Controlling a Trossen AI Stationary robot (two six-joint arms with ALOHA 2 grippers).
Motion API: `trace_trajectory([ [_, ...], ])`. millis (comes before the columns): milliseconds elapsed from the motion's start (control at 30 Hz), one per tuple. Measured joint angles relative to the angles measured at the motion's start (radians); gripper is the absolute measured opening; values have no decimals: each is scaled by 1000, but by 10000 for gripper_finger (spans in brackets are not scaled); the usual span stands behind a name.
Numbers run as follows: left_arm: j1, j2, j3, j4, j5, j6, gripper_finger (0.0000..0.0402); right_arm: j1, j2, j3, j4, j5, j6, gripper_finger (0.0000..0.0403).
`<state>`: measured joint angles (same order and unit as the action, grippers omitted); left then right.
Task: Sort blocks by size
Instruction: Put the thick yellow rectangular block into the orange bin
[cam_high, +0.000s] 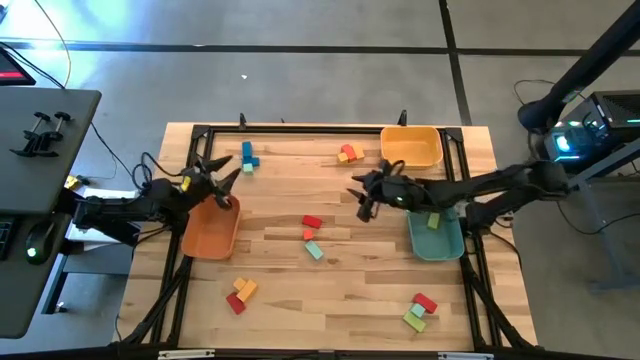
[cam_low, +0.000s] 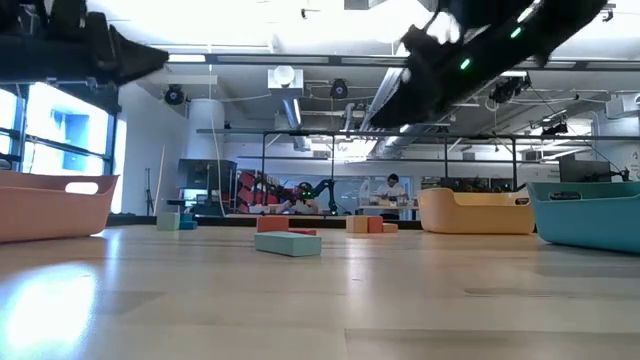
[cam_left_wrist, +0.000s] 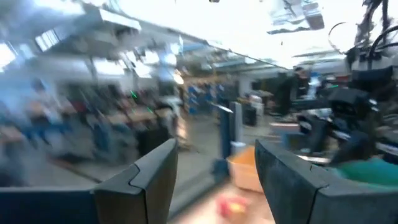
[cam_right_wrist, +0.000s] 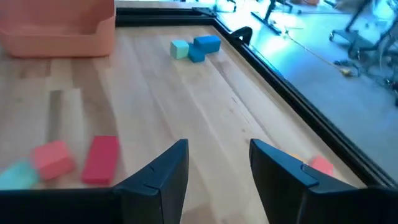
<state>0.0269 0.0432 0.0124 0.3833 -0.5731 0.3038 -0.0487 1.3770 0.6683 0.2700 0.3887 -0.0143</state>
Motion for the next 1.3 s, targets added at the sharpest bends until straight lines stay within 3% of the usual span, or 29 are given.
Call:
trace_trajectory([
  [233, 0, 4, 1, 74, -57, 231, 200, -142, 192, 0, 383, -223, -252, 165],
  [367, 0, 4, 1, 96, -218, 286, 200, -208, 263, 0, 573, -291, -341, 165],
  [467, 0, 4, 1, 180, -302, 413, 200, -254, 305, 10, 634, -296, -343, 165],
  [633, 2, 4, 1, 273, -293, 510, 200, -321, 359, 120, 606, -325, -327, 178],
  [867, 44, 5, 1, 174, -308, 479, 200, -384, 427, 348, 384, -478, -315, 215],
  [1033, 64, 11, 0, -21, -263, 357, 200, -375, 481, 444, 174, -487, -324, 226],
  [1100, 76, 33, 0, 12, -248, 292, 200, -361, 492, 458, 153, -483, -254, 226],
  [1200, 65, 68, 45, 16, -279, 59, 199, -326, 485, 458, 112, -479, -173, 226],
  [1300, 33, 131, 113, -101, -215, 40, 191, -277, 473, 457, 55, -478, -216, 226],
])
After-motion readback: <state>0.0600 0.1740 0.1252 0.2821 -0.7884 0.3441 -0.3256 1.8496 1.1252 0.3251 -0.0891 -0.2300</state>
